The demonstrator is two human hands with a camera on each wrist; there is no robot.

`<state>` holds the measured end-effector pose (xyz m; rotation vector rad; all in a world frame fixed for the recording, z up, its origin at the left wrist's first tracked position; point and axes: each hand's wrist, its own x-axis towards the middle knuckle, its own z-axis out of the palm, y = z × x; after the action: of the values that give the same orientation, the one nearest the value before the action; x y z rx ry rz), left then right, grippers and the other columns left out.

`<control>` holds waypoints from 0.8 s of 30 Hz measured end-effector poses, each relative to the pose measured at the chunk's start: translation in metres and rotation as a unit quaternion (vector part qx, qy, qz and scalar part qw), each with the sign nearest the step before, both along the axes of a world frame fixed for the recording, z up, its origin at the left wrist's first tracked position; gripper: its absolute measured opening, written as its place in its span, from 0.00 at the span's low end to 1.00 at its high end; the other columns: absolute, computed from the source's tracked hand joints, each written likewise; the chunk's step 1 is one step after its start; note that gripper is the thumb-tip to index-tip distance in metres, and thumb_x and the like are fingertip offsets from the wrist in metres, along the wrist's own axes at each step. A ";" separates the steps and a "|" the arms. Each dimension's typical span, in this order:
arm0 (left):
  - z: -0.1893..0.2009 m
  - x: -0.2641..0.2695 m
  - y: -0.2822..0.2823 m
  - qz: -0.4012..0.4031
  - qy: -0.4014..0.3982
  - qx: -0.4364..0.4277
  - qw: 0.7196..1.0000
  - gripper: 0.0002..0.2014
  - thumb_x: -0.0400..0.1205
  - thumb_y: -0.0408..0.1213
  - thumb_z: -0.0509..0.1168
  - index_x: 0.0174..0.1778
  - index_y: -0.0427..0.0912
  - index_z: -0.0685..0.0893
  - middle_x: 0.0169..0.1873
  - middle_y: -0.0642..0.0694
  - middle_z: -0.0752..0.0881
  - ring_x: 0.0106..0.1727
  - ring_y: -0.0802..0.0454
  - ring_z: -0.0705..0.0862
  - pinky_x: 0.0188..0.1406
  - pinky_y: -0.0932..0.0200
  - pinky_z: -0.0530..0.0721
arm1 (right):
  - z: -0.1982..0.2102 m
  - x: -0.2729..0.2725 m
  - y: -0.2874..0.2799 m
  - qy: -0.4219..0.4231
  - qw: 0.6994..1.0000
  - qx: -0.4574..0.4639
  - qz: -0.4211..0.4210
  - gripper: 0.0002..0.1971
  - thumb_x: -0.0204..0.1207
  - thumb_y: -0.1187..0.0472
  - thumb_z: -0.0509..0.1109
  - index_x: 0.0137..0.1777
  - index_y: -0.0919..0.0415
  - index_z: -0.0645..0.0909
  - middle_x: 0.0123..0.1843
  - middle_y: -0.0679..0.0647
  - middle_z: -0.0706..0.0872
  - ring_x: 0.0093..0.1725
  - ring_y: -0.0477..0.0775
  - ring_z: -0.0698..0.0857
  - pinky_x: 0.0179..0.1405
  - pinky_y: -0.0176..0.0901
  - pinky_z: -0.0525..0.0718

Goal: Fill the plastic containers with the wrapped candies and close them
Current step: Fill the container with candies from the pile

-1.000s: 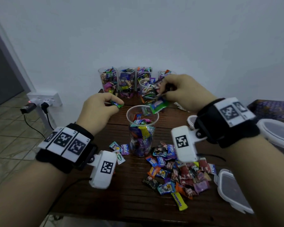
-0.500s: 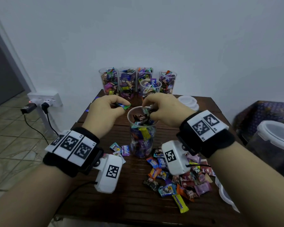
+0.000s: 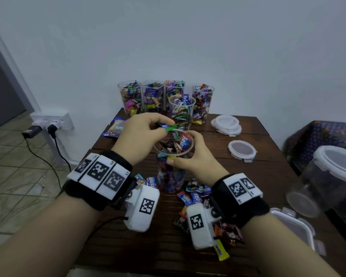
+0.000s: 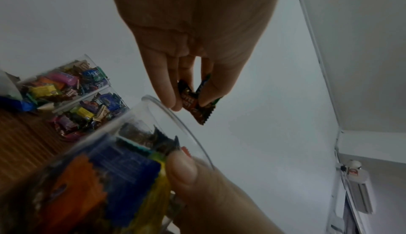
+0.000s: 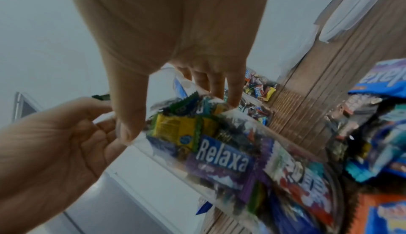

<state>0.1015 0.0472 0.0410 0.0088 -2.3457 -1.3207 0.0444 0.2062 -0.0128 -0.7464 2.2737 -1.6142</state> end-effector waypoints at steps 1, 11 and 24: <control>0.000 -0.001 0.001 0.001 -0.010 -0.009 1.000 0.14 0.77 0.29 0.67 0.43 0.56 0.87 0.43 0.58 0.88 0.44 0.58 0.87 0.50 0.49 0.87 | -0.001 0.000 0.000 0.001 1.000 -0.010 -0.007 0.41 0.62 0.55 0.83 0.71 0.49 0.63 0.61 0.43 0.80 0.62 0.41 0.80 0.69 0.47 0.76; -0.002 0.000 0.007 0.003 -0.043 -0.050 0.998 0.18 0.79 0.27 0.63 0.60 0.51 0.85 0.47 0.53 0.86 0.46 0.65 0.82 0.53 0.61 0.82 | -0.002 0.000 0.002 0.023 1.000 -0.011 -0.005 0.37 0.63 0.54 0.82 0.67 0.46 0.63 0.58 0.40 0.80 0.61 0.40 0.80 0.63 0.38 0.76; -0.027 0.040 -0.027 0.046 -0.064 0.005 0.997 0.11 0.79 0.37 0.69 0.48 0.62 0.85 0.46 0.62 0.87 0.48 0.66 0.83 0.54 0.57 0.80 | 0.011 0.003 0.011 0.009 0.998 0.056 0.020 0.39 0.67 0.53 0.80 0.73 0.50 0.61 0.64 0.44 0.78 0.63 0.42 0.76 0.60 0.32 0.74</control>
<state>0.1419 0.0201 0.0145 0.2071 -2.4125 -1.3235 0.0477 0.2173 -0.0023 -0.7756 2.3243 -1.4563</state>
